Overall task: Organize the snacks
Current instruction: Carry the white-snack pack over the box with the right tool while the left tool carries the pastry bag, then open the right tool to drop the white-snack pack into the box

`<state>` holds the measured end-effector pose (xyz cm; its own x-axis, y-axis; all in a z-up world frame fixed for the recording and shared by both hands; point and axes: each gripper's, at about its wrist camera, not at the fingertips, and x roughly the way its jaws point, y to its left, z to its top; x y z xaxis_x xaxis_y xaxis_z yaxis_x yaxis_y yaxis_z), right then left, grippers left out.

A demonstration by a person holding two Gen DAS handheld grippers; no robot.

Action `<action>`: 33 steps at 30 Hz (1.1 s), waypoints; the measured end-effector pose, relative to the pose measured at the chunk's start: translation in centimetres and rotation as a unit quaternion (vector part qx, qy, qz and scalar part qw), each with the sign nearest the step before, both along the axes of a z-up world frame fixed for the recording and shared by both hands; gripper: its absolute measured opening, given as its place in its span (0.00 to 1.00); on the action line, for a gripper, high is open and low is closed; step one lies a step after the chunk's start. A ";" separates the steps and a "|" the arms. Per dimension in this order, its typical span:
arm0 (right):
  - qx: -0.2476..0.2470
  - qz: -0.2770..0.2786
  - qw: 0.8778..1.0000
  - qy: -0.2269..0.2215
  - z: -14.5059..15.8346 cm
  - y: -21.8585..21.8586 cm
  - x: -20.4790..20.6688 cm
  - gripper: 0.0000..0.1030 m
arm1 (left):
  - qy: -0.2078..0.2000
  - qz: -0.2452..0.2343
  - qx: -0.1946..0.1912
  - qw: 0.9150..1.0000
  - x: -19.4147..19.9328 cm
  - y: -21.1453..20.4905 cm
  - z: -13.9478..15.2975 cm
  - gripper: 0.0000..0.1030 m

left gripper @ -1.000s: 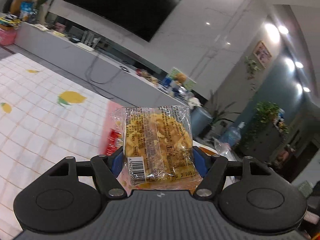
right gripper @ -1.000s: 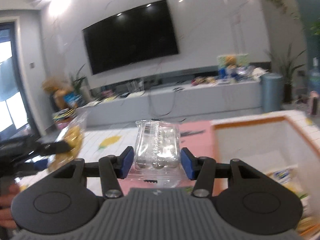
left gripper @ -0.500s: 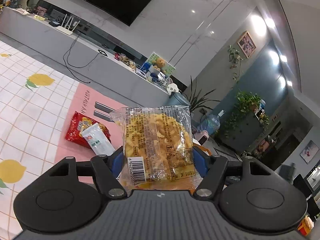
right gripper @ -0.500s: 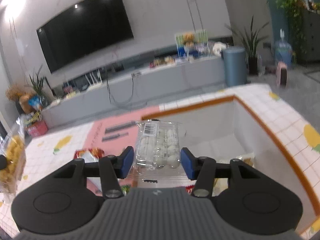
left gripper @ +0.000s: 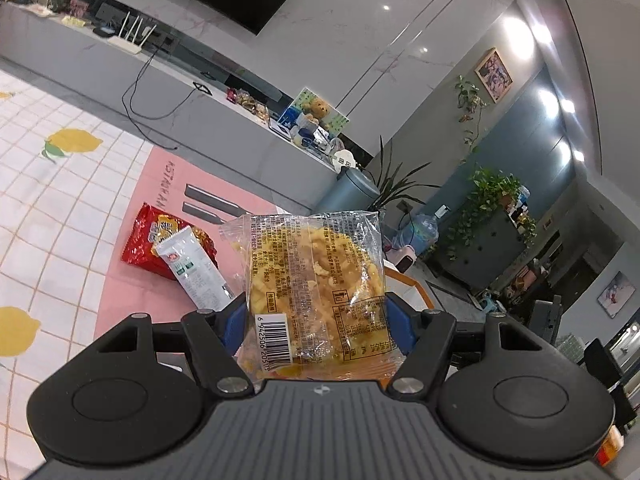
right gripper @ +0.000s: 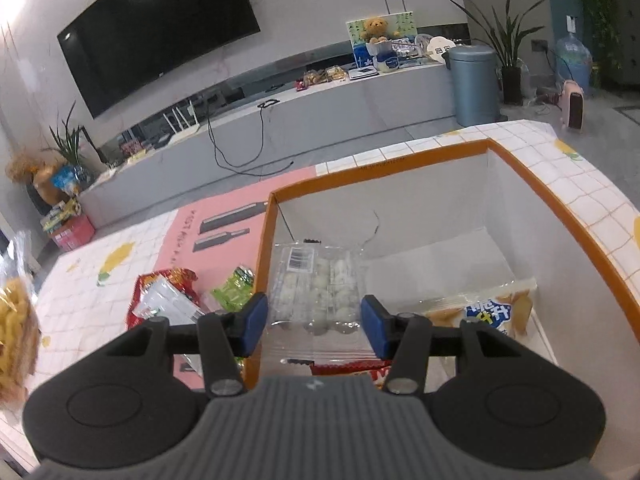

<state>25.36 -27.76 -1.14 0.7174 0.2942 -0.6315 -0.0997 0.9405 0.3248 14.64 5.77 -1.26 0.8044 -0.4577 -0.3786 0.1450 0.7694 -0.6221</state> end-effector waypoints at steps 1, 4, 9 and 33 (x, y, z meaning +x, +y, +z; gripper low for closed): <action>0.000 -0.002 1.000 0.000 -0.1 0.1 0.1 0.49 | 0.002 -0.004 -0.007 1.000 0.1 0.1 -0.1 0.77; 0.001 -0.005 1.000 0.000 -0.3 0.0 0.2 0.49 | 0.000 -0.005 -0.014 1.000 -0.1 0.2 -0.1 0.77; 0.009 -0.015 1.000 0.009 -0.5 -0.4 0.9 0.49 | -0.004 -0.005 -0.010 1.000 -0.3 0.2 -0.1 0.77; 0.016 -0.093 0.994 -0.051 3.5 -6.0 -4.2 0.88 | -0.002 -0.021 0.021 1.000 -0.2 -2.7 1.7 0.77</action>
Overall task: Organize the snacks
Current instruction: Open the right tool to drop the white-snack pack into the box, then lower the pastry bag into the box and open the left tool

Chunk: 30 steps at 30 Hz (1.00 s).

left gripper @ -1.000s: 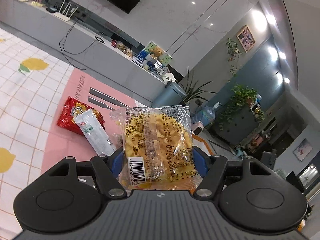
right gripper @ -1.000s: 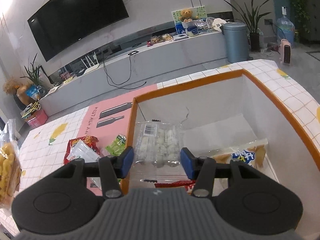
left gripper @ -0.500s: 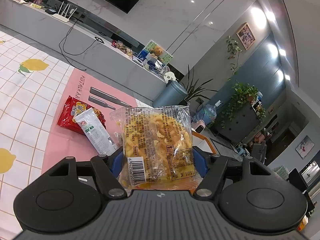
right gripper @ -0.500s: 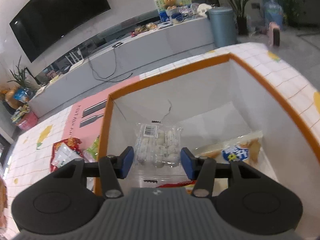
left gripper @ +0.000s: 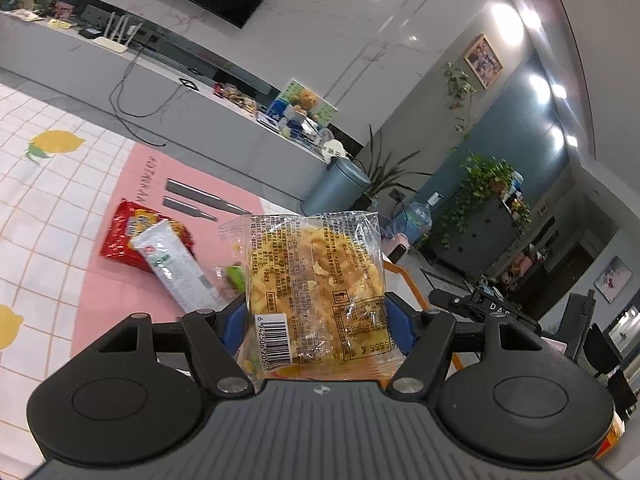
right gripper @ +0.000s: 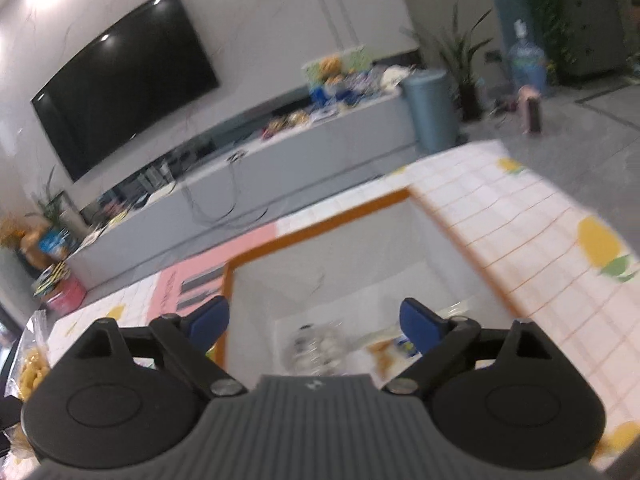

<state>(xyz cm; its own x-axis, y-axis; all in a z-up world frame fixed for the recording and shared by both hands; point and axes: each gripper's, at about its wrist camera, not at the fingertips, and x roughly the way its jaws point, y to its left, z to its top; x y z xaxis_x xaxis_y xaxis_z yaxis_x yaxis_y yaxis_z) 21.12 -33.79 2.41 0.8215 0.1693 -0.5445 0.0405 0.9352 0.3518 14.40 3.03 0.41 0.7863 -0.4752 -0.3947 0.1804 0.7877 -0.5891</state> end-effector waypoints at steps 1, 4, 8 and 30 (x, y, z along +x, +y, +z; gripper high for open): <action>-0.005 -0.007 1.000 -0.003 0.2 -0.4 -0.3 0.88 | -0.001 -0.004 0.004 1.000 0.1 -0.4 0.3 0.77; 0.020 -0.039 0.999 -0.012 0.6 -2.3 -0.9 0.88 | -0.008 -0.009 0.013 1.000 0.6 -1.9 1.2 0.77; 0.070 -0.073 0.995 -0.022 1.0 -4.5 -2.0 0.88 | -0.013 -0.033 0.005 0.999 1.7 -4.5 2.6 0.77; 0.104 -0.121 0.987 -0.024 1.2 -7.0 -2.7 0.88 | 0.057 -0.146 0.079 0.984 11.0 -17.8 0.0 0.77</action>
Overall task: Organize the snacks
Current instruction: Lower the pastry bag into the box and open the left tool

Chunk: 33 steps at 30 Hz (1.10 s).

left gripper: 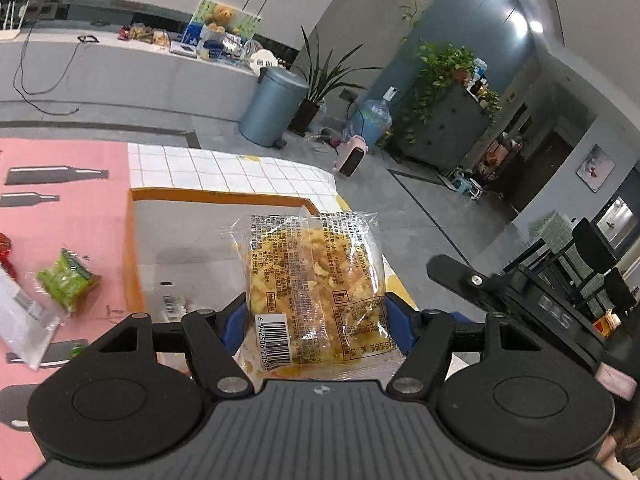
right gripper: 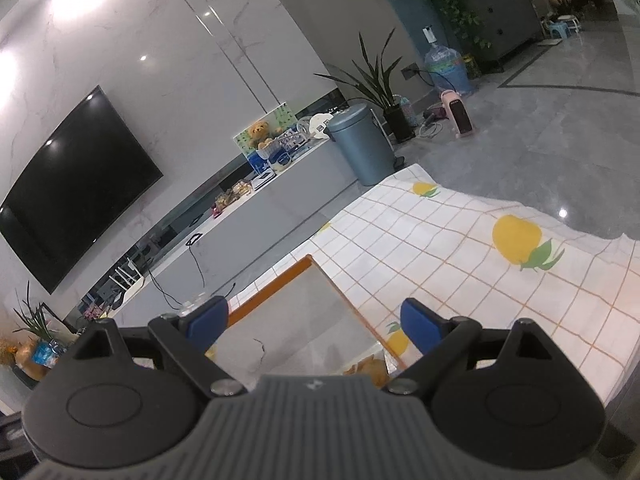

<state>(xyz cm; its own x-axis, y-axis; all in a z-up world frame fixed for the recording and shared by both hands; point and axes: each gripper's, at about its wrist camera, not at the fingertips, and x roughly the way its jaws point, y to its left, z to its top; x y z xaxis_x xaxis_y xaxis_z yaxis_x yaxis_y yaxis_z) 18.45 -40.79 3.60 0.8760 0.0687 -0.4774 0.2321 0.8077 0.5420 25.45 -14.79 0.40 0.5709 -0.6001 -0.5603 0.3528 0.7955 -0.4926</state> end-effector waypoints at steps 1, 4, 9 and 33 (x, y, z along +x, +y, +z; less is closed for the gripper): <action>0.000 0.001 1.000 0.001 -0.1 0.0 0.0 0.88 | 0.001 0.001 0.001 1.000 0.2 -0.3 -0.2 0.77; -0.001 0.001 1.000 0.005 -0.2 0.0 0.0 0.88 | 0.013 0.010 0.005 1.000 1.0 -1.2 -1.2 0.77; 0.009 -0.009 1.000 0.003 -0.2 -0.5 0.0 0.88 | 0.035 0.018 0.018 0.999 2.3 -1.8 -2.9 0.77; 0.016 -0.022 1.000 0.012 -0.6 -1.5 -0.3 0.88 | -0.005 0.094 0.131 0.987 2.0 -4.4 -2.1 0.96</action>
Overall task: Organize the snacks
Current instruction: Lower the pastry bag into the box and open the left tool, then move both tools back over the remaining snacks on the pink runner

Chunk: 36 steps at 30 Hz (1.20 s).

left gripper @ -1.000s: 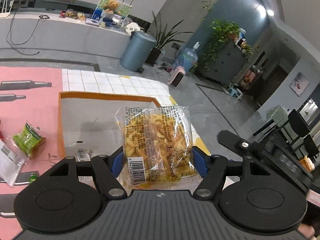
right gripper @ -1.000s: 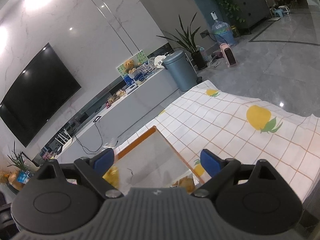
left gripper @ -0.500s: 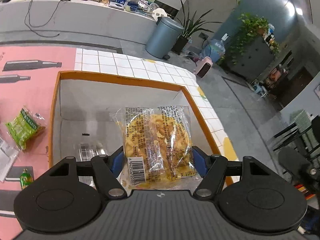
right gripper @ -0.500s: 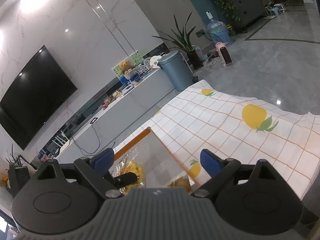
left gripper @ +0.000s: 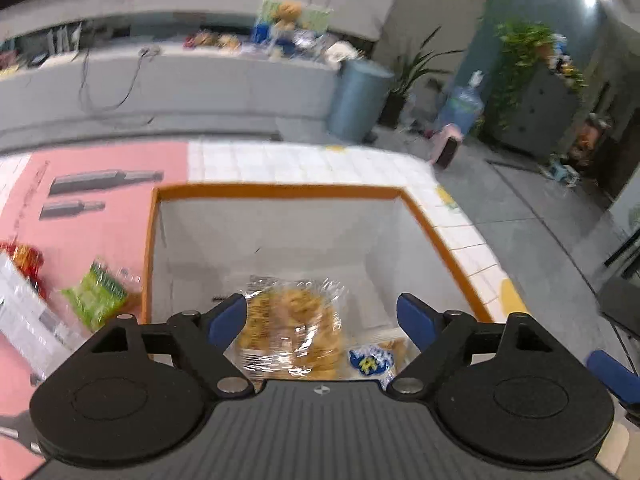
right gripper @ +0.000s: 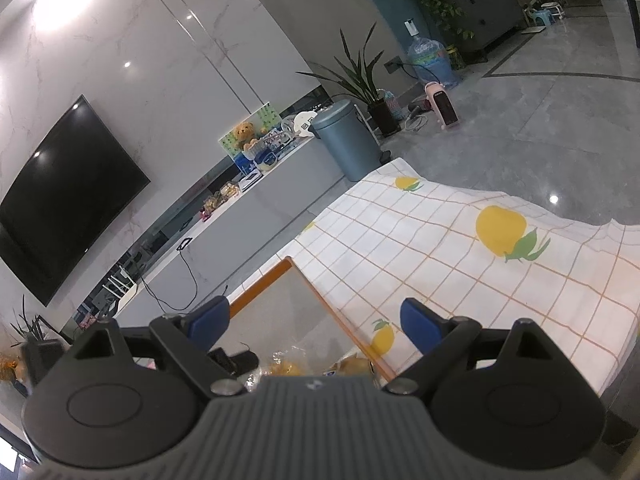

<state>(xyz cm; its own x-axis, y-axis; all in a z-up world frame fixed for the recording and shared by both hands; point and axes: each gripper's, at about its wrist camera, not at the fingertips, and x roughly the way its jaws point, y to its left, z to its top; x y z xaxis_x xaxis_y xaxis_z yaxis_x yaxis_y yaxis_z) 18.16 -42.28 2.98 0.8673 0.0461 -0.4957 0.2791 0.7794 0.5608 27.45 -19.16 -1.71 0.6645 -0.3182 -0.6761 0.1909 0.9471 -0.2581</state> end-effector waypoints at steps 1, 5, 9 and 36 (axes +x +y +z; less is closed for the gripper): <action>0.001 0.000 1.000 -0.001 0.0 0.0 0.0 0.88 | -0.007 -0.008 0.000 1.000 -0.3 0.0 0.2 0.96; 0.000 0.000 1.000 -0.004 0.2 0.0 -0.1 0.88 | -0.038 0.006 0.002 0.999 -1.4 0.5 1.7 0.96; 0.007 0.002 1.000 -0.008 0.2 0.2 -0.1 0.88 | -0.080 0.019 -0.028 0.996 -3.5 2.0 3.4 0.96; -0.051 0.152 0.980 -0.116 5.1 10.6 -1.5 0.88 | -0.150 0.099 0.011 0.984 -14.7 17.4 12.8 0.94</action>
<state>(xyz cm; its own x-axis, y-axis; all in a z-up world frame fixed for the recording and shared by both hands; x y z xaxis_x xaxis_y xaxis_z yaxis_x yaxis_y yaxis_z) 16.65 -31.71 8.12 0.9109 0.2801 -0.3029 -0.1003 0.8625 0.4959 12.73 -1.73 11.07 0.8824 -0.1495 -0.4462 0.0660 0.9781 -0.1972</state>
